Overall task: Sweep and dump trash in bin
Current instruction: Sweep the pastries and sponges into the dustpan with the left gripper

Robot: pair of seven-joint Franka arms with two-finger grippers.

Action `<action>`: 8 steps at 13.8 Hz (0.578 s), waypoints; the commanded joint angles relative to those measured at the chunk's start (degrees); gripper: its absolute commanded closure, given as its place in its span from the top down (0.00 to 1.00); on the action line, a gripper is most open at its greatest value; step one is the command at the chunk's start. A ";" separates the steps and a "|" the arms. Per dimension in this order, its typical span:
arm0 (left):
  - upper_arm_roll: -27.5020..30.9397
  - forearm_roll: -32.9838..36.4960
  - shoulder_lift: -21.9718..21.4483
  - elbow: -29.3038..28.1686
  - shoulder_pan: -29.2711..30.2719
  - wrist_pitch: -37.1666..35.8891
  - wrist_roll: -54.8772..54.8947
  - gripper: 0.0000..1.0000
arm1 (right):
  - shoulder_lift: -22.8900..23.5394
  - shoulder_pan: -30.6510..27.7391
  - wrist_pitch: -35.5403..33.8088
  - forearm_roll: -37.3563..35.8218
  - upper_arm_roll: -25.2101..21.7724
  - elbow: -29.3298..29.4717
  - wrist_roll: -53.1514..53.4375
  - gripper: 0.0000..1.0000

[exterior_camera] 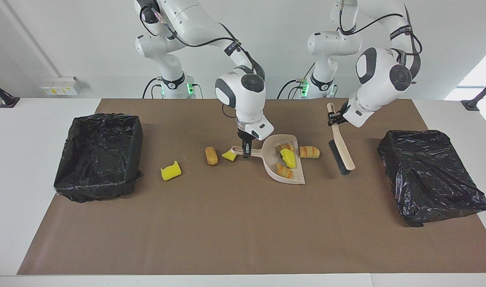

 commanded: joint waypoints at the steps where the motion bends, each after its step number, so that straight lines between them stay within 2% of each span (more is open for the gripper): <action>1: 0.64 -3.38 -1.45 -1.27 -4.30 3.29 -0.09 0.00 | -0.35 0.31 1.01 0.98 0.35 -1.40 1.54 0.00; 4: 0.64 -6.72 -0.22 0.23 -5.19 5.93 -2.72 0.00 | -0.43 0.32 1.01 0.98 0.35 -1.40 2.07 0.00; 8: 1.16 -6.72 0.49 4.18 -3.01 3.92 -1.94 0.00 | -0.43 0.32 1.01 0.98 0.35 -1.40 2.15 0.00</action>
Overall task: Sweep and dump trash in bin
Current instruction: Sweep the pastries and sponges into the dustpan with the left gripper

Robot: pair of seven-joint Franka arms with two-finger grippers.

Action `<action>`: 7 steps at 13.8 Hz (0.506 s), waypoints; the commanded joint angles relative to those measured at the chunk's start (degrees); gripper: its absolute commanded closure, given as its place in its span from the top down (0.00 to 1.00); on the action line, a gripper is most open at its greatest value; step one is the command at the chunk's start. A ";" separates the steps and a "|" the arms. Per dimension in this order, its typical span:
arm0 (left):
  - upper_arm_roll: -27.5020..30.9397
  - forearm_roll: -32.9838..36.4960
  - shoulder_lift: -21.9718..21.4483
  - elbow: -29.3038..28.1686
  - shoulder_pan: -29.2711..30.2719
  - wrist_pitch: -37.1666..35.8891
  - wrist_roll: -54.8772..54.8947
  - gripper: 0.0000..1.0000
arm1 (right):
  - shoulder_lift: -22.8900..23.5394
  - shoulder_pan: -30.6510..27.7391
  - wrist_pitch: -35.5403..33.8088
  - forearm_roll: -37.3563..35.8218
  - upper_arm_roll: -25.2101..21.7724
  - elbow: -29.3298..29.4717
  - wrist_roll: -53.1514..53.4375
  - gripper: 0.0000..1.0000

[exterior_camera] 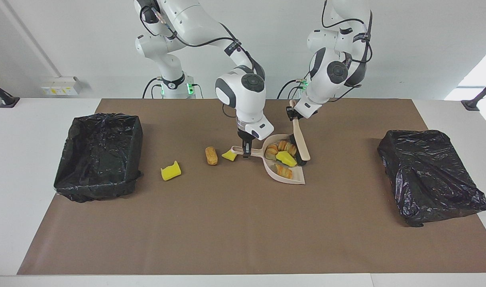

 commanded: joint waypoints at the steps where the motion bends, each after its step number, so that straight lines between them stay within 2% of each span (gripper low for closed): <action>1: 0.89 -0.75 0.20 3.79 2.22 -1.88 0.36 0.00 | -0.33 0.01 1.09 0.98 0.34 -1.45 1.57 0.00; 3: 0.98 0.65 0.20 7.48 4.43 -4.60 2.37 0.00 | -0.42 -0.08 1.09 0.98 0.34 -1.45 1.66 0.00; 7: 1.07 8.99 0.11 12.93 8.73 -10.14 8.42 0.00 | -1.03 -0.69 0.66 1.07 0.34 -1.19 0.70 0.00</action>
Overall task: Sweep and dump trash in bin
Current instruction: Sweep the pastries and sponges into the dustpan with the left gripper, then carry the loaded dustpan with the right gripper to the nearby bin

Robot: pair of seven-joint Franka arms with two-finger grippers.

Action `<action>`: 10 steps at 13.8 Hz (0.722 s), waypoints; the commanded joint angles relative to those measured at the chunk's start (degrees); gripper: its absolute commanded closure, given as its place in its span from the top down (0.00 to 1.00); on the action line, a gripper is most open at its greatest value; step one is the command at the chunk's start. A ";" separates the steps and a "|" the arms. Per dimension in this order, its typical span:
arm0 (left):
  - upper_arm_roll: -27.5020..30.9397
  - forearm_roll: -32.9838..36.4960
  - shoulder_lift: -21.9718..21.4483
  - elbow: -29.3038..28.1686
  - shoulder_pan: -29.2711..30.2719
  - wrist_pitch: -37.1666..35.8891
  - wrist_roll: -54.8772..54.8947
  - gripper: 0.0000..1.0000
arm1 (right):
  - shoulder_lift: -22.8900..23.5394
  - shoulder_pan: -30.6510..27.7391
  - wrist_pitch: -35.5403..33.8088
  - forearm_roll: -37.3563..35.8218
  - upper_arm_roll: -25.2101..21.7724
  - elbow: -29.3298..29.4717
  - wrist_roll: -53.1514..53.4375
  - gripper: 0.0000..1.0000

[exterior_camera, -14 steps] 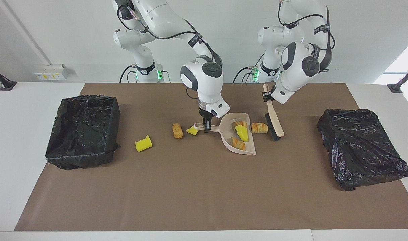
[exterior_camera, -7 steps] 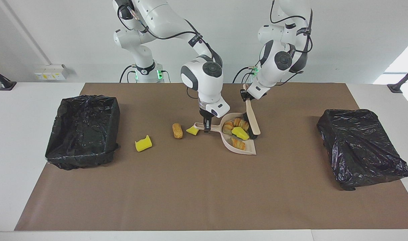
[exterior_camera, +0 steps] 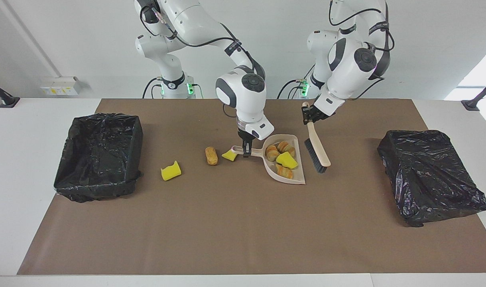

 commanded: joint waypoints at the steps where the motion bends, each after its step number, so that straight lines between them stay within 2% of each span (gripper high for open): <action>1: -0.17 4.09 0.24 4.62 3.95 -5.44 5.21 0.00 | -1.72 -1.17 -0.65 1.06 0.34 -0.75 0.46 0.00; 5: -0.17 8.05 0.24 5.95 7.56 -6.78 7.43 0.00 | -6.20 -4.77 -7.76 2.72 0.34 1.97 -6.91 0.00; 10: -0.87 7.97 -2.13 1.56 6.96 -6.60 7.09 0.00 | -9.37 -13.89 -17.69 8.78 0.17 6.98 -19.91 0.00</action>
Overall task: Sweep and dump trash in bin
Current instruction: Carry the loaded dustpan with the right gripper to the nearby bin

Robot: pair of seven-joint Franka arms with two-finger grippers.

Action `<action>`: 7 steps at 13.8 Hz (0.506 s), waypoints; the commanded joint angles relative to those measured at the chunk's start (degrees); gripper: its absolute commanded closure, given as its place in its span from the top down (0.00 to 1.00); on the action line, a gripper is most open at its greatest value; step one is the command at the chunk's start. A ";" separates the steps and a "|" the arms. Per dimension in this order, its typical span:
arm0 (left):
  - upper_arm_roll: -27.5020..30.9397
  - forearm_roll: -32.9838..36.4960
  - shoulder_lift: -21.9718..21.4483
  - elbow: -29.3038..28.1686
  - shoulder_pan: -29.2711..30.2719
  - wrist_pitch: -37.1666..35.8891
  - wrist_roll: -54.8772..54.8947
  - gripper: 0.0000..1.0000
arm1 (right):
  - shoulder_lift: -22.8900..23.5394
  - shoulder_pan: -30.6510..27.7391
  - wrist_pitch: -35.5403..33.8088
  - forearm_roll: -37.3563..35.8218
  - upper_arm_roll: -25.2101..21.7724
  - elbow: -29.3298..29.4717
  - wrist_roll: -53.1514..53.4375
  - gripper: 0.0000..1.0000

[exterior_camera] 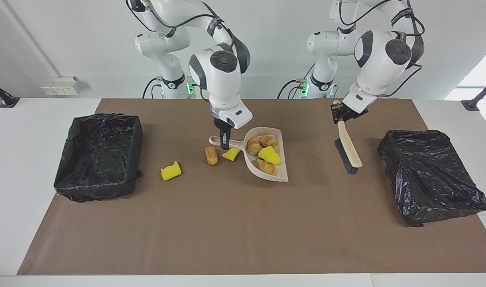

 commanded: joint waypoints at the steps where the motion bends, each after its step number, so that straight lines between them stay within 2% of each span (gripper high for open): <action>1: -0.75 0.84 -2.16 -3.00 -2.34 0.20 -0.81 0.00 | -0.93 -6.40 -4.73 4.58 0.42 2.82 -8.53 0.00; 5: -0.75 0.23 -2.16 -4.32 -10.69 1.60 -9.83 0.00 | -5.41 -15.10 -8.25 4.59 0.33 2.92 -19.08 0.00; 7: -0.75 0.05 -1.55 -6.41 -18.58 4.84 -17.74 0.00 | -7.08 -19.67 -10.10 4.41 0.16 2.92 -23.65 0.00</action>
